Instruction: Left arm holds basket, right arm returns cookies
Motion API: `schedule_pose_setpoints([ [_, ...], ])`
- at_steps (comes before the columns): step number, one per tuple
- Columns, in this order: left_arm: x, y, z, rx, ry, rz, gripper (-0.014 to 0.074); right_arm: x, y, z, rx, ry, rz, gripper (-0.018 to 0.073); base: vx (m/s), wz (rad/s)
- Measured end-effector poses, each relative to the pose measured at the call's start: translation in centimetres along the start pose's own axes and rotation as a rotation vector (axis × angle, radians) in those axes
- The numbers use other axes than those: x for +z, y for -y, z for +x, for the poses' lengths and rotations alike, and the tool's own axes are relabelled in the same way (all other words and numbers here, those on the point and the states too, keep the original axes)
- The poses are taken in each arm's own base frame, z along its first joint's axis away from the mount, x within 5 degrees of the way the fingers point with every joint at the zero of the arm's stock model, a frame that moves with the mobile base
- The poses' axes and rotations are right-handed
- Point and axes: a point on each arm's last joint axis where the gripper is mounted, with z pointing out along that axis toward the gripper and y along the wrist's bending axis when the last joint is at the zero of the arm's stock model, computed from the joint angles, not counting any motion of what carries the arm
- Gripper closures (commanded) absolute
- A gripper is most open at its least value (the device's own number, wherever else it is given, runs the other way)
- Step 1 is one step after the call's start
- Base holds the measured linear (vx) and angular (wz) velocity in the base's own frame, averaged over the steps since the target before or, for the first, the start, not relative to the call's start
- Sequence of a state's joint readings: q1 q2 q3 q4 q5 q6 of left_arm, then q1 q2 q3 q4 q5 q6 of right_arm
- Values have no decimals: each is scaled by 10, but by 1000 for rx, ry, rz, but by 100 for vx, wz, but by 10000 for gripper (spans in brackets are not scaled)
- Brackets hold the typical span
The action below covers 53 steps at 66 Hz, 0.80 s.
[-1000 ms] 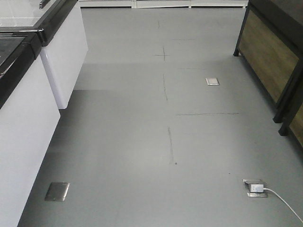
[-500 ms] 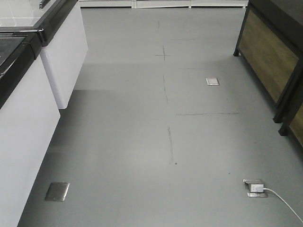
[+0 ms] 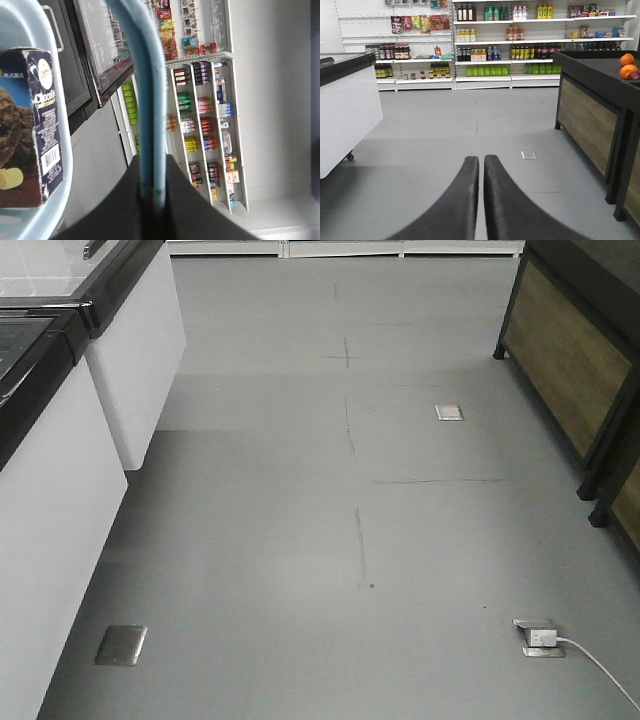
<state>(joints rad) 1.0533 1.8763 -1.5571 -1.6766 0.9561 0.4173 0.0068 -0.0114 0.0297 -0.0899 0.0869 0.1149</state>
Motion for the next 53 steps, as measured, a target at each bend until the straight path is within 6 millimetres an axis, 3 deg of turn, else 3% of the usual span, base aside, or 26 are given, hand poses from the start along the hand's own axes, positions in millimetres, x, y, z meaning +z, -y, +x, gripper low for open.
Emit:
schedule_pose_setpoints([
  [9,1,17,11,57,-1,-1,601,0,0,0,0,0,0,570,0,0],
  [18,10,46,38,117,-43,37,601,0,0,0,0,0,0,570,0,0],
  [39,24,112,134,252,-344,217,599,0,0,0,0,0,0,570,0,0],
  [46,27,122,170,289,-500,285,599,0,0,0,0,0,0,570,0,0],
  [53,28,119,205,279,-613,304,599,0,0,0,0,0,0,570,0,0],
])
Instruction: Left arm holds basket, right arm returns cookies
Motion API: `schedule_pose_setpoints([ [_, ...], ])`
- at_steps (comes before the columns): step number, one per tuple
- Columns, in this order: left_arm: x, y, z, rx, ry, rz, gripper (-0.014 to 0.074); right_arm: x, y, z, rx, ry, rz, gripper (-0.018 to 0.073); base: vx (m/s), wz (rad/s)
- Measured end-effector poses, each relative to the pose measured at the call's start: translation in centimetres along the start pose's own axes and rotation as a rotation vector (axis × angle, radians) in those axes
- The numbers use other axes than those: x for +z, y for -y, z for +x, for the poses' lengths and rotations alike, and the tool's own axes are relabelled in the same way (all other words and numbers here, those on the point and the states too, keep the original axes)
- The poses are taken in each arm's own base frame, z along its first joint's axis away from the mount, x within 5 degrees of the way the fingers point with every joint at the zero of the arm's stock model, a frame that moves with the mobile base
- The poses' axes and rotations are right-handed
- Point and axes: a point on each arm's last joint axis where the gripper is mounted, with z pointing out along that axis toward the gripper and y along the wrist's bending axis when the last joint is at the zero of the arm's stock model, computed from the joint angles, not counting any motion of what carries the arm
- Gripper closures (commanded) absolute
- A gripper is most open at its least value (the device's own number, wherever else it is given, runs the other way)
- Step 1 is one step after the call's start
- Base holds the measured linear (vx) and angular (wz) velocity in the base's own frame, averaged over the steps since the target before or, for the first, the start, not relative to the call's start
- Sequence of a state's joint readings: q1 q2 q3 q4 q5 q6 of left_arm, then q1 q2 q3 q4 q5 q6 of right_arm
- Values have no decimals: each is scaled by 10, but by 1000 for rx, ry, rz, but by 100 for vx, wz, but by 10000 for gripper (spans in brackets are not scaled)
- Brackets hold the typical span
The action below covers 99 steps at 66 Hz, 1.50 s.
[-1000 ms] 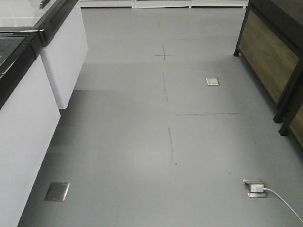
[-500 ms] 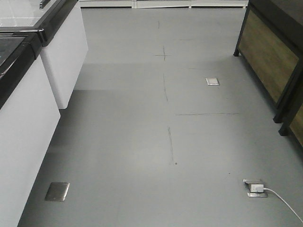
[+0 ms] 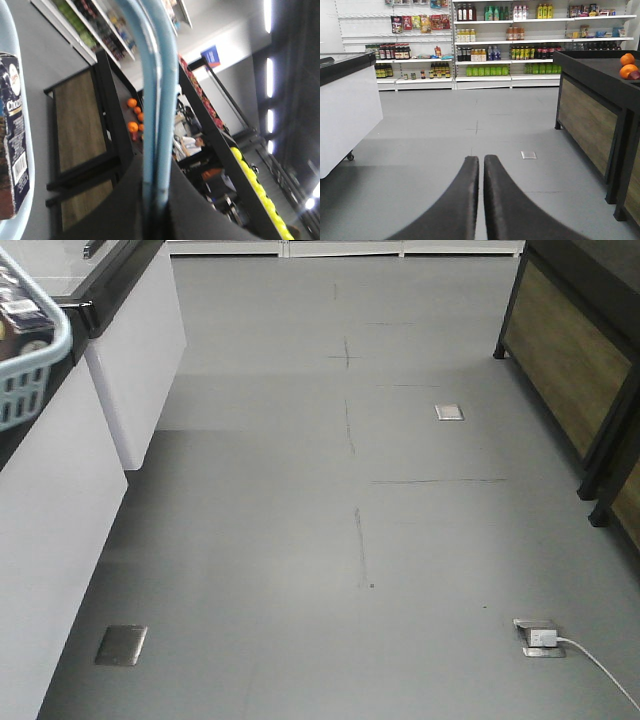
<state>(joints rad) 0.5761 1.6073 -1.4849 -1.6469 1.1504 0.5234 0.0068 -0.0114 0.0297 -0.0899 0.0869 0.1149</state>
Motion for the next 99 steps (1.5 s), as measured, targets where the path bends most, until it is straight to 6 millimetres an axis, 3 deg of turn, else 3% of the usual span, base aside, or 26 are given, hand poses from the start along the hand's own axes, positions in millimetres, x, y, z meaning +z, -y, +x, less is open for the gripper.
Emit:
schedule_pose_setpoints([
  [8,21,-6,43,-26,-110,12,599,0,0,0,0,0,0,570,0,0],
  [19,46,-30,115,-59,-290,2,599,0,0,0,0,0,0,570,0,0],
  [32,65,-43,198,-71,-528,13,599,0,0,0,0,0,0,570,0,0],
  [51,70,-38,278,-76,-761,55,599,0,0,0,0,0,0,570,0,0],
  [60,67,-39,304,-82,-825,39,599,0,0,0,0,0,0,570,0,0],
  [71,64,-45,318,-62,-843,1,599,0,0,0,0,0,0,570,0,0],
  [99,62,-39,321,-64,-867,43,599,0,0,0,0,0,0,570,0,0],
])
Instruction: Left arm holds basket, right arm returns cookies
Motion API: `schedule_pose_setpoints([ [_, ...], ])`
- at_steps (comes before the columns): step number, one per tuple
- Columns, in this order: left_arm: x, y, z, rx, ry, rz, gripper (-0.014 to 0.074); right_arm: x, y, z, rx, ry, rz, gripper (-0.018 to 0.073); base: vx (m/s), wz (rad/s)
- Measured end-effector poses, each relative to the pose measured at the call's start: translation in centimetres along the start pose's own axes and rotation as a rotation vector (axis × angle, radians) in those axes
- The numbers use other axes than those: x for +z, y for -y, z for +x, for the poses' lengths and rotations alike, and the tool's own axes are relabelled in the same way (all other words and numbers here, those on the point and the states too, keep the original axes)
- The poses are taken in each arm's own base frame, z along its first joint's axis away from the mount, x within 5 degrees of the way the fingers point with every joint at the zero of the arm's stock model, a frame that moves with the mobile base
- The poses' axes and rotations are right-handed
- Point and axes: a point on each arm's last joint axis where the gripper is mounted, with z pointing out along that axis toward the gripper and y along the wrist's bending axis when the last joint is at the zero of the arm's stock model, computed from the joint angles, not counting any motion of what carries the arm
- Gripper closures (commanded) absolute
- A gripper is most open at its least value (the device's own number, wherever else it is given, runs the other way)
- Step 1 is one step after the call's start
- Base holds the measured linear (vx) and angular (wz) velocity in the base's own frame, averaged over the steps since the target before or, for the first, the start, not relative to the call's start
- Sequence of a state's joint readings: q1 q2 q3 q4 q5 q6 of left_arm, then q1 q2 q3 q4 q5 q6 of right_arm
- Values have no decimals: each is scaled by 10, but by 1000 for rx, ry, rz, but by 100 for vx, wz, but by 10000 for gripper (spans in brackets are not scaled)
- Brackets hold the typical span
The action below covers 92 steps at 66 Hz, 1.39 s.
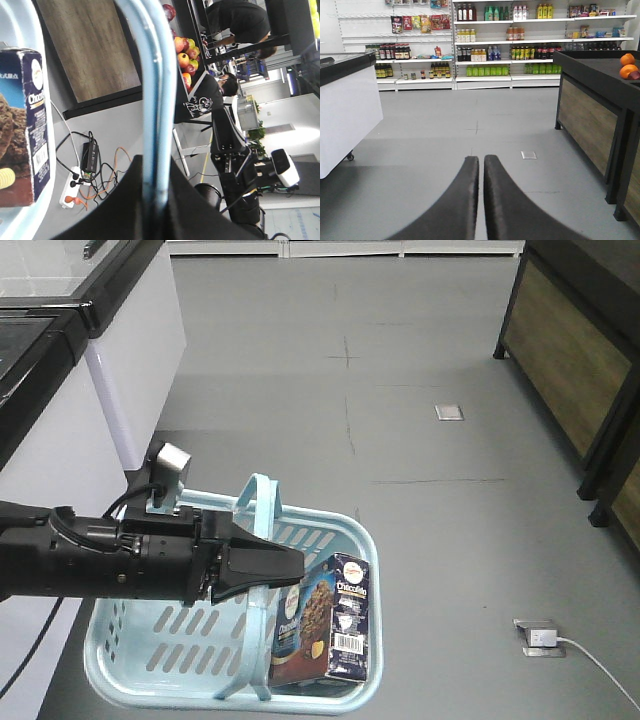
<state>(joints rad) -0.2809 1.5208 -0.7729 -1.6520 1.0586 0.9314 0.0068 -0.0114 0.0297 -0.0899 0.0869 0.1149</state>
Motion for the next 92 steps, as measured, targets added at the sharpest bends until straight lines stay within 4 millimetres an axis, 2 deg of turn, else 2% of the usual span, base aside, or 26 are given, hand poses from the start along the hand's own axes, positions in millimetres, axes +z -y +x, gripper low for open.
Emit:
schedule_pose_setpoints([
  [92,0,3,1,6,-15,23,599,0,0,0,0,0,0,570,0,0],
])
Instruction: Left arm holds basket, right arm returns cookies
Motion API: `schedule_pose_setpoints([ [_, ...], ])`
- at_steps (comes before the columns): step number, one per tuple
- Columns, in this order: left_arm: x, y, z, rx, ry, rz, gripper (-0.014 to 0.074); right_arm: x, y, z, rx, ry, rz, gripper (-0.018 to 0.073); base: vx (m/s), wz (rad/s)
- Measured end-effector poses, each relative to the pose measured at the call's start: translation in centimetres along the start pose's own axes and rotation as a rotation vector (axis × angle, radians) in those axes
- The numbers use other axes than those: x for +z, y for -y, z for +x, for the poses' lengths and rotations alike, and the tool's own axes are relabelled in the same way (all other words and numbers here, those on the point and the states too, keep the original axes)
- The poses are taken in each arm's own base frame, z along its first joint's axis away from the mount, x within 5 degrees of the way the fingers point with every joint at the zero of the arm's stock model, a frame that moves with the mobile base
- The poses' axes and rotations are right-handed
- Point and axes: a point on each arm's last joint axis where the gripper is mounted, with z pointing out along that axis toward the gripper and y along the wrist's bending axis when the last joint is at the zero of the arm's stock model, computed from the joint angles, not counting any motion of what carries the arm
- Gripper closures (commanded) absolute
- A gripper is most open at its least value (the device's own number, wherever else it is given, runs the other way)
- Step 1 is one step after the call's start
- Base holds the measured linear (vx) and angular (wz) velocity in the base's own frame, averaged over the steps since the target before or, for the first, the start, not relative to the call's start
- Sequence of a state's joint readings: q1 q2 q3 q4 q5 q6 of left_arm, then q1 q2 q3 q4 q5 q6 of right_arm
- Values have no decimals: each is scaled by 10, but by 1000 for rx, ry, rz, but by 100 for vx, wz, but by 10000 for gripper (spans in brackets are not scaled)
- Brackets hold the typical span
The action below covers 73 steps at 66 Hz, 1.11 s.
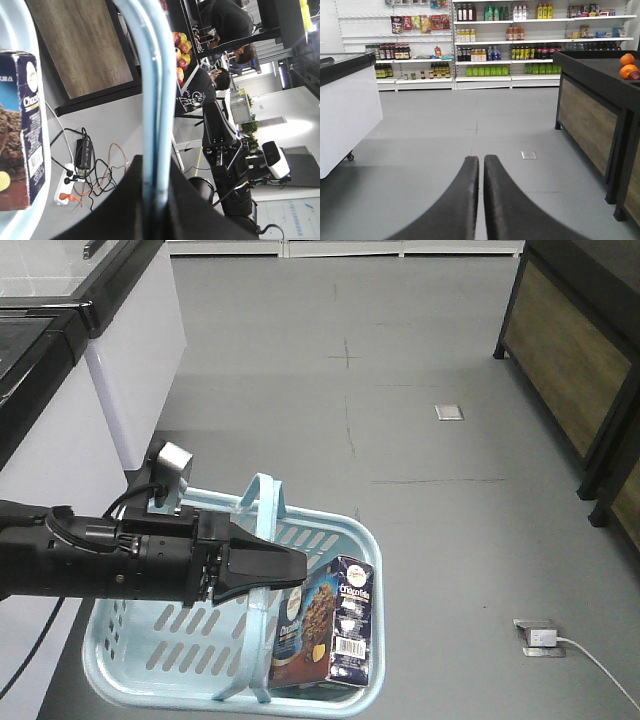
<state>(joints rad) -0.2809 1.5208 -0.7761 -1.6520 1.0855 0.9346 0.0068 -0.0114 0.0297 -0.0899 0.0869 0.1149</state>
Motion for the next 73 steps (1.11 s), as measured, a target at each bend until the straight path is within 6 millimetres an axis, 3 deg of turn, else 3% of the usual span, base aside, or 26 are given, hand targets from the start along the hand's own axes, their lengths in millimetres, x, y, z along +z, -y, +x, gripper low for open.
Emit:
schedule_pose_setpoints([
  [39,0,1,0,3,-2,4,599,0,0,0,0,0,0,570,2,-1],
  [73,0,1,1,3,-6,8,599,0,0,0,0,0,0,570,21,6],
])
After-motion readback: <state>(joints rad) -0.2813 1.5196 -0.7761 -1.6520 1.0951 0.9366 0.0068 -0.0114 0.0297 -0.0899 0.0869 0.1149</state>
